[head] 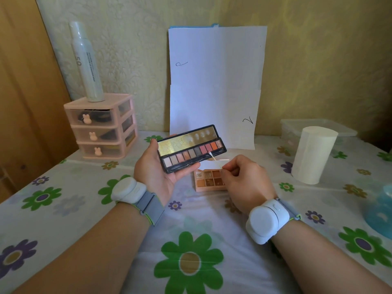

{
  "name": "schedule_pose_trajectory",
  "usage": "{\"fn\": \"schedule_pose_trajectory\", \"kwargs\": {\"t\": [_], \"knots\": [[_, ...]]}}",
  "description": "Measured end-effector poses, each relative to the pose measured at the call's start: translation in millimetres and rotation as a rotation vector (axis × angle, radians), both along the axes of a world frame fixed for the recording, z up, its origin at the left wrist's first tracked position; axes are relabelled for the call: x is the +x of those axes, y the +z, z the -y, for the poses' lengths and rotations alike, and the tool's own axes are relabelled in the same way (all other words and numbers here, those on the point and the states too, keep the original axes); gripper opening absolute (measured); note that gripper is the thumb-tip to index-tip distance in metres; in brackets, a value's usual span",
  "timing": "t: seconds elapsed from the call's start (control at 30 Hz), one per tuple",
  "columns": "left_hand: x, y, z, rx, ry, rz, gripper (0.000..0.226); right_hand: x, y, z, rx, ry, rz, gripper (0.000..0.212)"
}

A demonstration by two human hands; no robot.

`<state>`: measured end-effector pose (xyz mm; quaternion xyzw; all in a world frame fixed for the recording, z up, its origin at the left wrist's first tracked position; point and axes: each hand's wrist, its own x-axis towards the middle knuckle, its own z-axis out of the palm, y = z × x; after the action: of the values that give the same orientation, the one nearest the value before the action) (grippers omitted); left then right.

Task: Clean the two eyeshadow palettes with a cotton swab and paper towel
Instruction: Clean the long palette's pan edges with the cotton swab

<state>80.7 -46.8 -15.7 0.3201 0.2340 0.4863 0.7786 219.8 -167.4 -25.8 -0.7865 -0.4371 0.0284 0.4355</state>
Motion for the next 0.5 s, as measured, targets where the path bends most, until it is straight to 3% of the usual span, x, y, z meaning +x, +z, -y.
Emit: {"fn": "schedule_pose_trajectory", "kwargs": {"t": [0.3,0.5], "knots": [[1.5,2.3,1.5,-0.055,0.027,0.002,0.045,-10.7,-1.3,-3.3,-0.002,0.085,-0.031,0.008],[2.5,2.5,2.4,-0.077,0.037,0.001,0.042,-2.7,1.3,0.8,-0.007,0.017,0.000,0.007]]}}
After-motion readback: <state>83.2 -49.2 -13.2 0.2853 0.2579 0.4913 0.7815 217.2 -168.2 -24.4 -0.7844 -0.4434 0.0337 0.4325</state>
